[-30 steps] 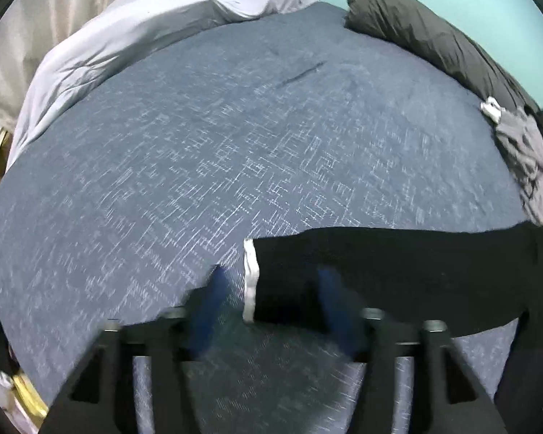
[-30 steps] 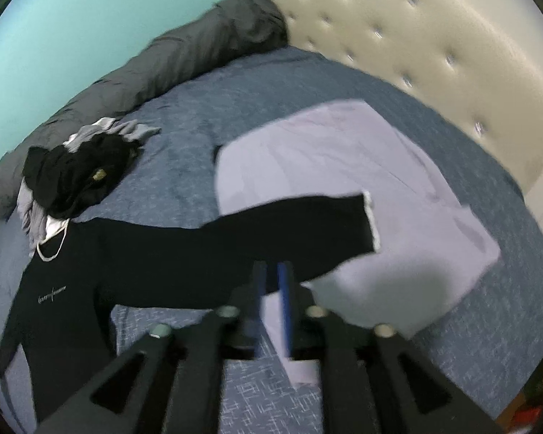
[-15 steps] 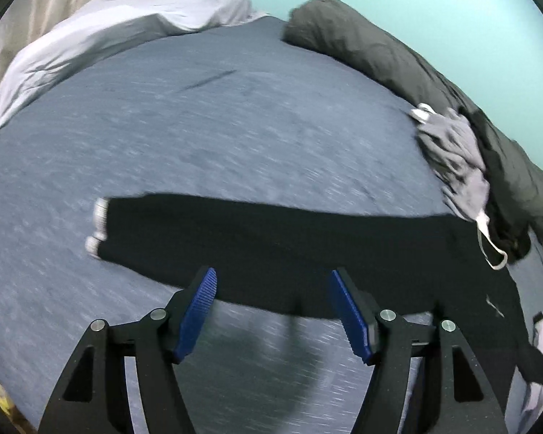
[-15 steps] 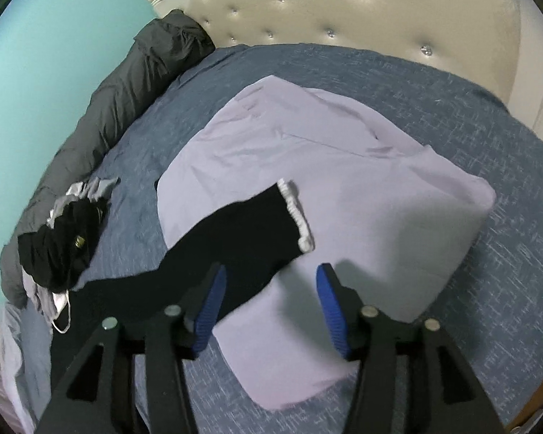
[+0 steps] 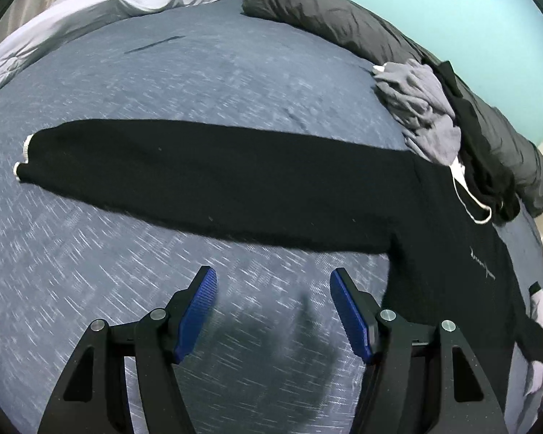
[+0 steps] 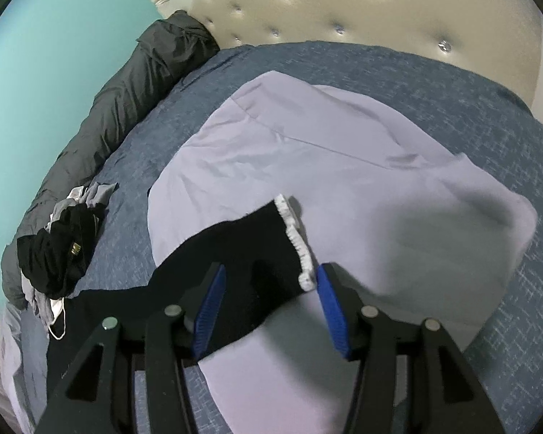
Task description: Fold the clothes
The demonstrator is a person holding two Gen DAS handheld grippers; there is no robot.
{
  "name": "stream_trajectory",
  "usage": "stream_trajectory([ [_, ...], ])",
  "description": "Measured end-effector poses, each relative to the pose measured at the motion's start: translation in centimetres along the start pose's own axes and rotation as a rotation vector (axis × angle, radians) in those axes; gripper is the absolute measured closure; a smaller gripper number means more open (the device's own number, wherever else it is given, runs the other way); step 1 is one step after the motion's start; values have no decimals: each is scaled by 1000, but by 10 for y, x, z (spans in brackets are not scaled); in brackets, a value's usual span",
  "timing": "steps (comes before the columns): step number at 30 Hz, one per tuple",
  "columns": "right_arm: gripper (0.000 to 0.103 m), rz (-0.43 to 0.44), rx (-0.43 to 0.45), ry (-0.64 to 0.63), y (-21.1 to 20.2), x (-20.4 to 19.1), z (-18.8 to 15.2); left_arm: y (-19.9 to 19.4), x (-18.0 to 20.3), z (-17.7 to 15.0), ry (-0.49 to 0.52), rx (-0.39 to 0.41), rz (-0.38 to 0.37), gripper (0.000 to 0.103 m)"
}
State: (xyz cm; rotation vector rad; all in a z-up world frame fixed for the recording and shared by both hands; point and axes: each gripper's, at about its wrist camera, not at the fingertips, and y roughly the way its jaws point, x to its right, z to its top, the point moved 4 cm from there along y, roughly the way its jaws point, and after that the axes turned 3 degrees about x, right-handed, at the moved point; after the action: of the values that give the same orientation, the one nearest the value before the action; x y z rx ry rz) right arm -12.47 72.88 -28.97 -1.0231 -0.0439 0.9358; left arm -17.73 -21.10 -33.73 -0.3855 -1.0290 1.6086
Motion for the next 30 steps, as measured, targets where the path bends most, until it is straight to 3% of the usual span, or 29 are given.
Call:
stream_trajectory([
  [4, 86, -12, 7, -46, 1, -6, -4, 1, 7, -12, 7, 6, -10, 34],
  [6, 93, -11, 14, -78, 0, -12, -6, 1, 10, -17, 12, 14, -13, 34],
  [10, 95, 11, 44, -158, -11, -35, -9, -4, 17, -23, 63, 47, -15, 34],
  [16, 95, 111, 62, -242, -34, -95, -11, -9, 19, -31, 101, 65, -33, 34],
  [23, 95, 269, 62, -341, -65, -198, -31, -14, 24, -34, 111, 56, -97, 34],
  [30, 95, 445, 18, -447, -92, -306, -82, -27, 28, -39, 134, 69, -142, 34],
])
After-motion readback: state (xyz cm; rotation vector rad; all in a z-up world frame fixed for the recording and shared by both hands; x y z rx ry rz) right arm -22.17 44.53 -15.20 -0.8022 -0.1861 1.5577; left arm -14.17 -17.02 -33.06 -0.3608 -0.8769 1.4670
